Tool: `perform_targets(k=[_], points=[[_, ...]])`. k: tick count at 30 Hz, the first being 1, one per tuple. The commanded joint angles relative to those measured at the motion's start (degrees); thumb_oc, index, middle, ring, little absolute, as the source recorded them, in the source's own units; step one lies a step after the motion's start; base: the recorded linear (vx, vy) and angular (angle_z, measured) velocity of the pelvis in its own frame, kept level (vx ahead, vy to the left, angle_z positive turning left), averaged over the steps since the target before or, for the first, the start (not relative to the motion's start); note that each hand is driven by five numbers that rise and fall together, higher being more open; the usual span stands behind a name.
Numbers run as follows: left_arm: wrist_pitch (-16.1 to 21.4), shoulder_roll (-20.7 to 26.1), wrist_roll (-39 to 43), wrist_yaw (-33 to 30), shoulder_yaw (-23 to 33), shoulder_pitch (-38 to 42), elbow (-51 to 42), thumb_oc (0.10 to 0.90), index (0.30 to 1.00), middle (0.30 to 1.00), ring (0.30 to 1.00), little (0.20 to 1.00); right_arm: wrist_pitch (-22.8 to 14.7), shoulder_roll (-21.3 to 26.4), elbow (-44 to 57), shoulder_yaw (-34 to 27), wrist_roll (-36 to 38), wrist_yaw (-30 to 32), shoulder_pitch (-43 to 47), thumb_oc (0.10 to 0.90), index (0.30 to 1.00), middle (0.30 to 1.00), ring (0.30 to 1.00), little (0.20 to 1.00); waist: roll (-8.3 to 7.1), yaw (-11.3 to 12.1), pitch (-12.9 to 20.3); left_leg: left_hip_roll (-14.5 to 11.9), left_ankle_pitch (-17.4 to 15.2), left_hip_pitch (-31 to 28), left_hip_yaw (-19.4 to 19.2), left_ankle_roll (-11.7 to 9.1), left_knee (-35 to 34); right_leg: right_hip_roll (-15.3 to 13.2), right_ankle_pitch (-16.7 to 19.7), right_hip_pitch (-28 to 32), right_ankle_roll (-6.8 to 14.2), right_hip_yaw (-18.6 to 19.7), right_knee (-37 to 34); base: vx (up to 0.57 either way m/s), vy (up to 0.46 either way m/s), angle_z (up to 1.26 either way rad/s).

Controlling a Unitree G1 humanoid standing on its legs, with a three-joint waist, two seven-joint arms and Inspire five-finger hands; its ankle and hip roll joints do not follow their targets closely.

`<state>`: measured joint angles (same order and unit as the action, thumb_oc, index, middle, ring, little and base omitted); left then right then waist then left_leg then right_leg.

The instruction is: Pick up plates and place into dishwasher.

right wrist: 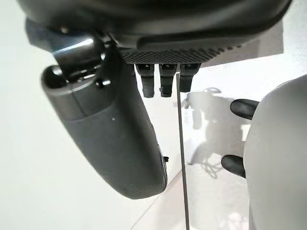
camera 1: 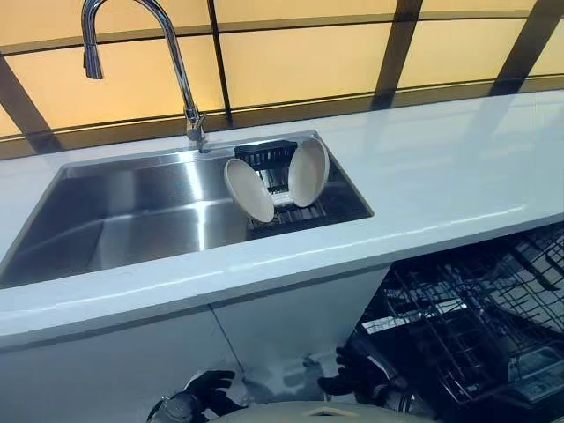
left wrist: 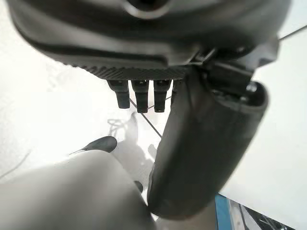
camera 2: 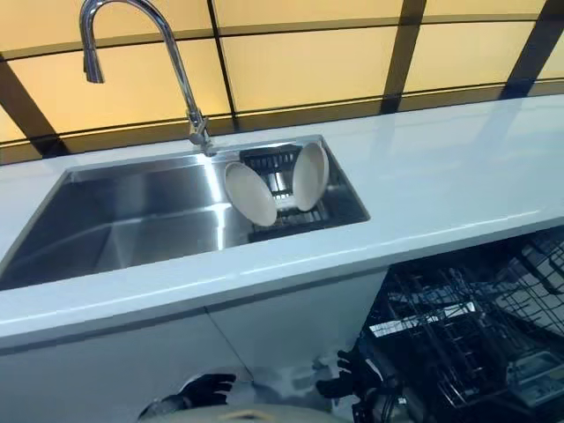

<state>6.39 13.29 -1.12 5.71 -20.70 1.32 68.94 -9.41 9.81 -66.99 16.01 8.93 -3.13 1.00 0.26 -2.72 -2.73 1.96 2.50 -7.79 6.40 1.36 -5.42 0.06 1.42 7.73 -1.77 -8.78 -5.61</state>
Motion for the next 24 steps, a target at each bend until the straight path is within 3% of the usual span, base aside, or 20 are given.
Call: perform_targets(k=[1,16,19,22,24], points=[[1.34,-4.06,0.7,0.98,-2.61,3.03,2.21,0.8,0.9,0.9,0.9,0.9,-1.11,-1.01,-3.32,-0.19,-0.16,-1.22,2.54,0.8,0.9,0.9,0.9,0.9,0.49,1.36,-1.72,3.75,-8.37,-1.83,-5.76,3.54,0.42,2.52,-5.24,2.39,1.57,2.7,0.61,-0.27,-0.057,0.64],[2.18,-3.9,-1.35,2.49,-2.91,2.86,2.25,0.8,0.9,0.9,0.9,0.9,-1.03,-1.1,-3.51,-0.14,0.08,-1.38,2.63,0.8,0.9,0.9,0.9,0.9,0.6,1.39,-1.83,3.76,-8.33,-1.93,-5.7,3.46,0.42,2.53,-5.26,2.49,1.55,2.54,0.61,0.0,0.0,0.0],[5.25,-3.19,-2.65,6.44,-4.46,3.64,0.72,0.8,0.9,0.9,0.9,0.9,-0.51,-0.74,-2.87,0.35,-0.37,-1.56,2.8,0.8,0.9,0.9,0.9,0.9,0.75,1.12,-1.88,3.7,-8.34,-1.79,-5.87,3.33,0.42,2.58,-5.22,2.31,1.68,2.85,0.61,0.0,0.0,0.0],[5.88,-2.3,-2.89,11.23,-6.22,4.8,-1.71,0.8,0.9,0.9,0.9,0.9,0.27,-0.05,-2.1,0.75,-0.32,-1.9,3.12,0.8,0.9,0.9,0.9,0.9,0.97,0.94,-2.03,3.68,-8.34,-1.7,-5.9,3.27,0.42,2.63,-5.2,2.19,1.78,3.05,0.61,0.0,0.0,0.0],[6.58,0.86,-3.1,19.47,-9.92,6.66,-9.75,0.8,0.9,0.9,0.9,0.9,1.93,1.72,-0.32,1.35,-0.68,-2.86,3.53,0.8,0.9,0.9,0.9,0.9,1.71,0.51,-2.4,3.52,-8.21,-1.57,-6.3,3.21,0.42,2.71,-4.97,1.97,1.91,3.33,0.61,0.0,0.0,0.0]])
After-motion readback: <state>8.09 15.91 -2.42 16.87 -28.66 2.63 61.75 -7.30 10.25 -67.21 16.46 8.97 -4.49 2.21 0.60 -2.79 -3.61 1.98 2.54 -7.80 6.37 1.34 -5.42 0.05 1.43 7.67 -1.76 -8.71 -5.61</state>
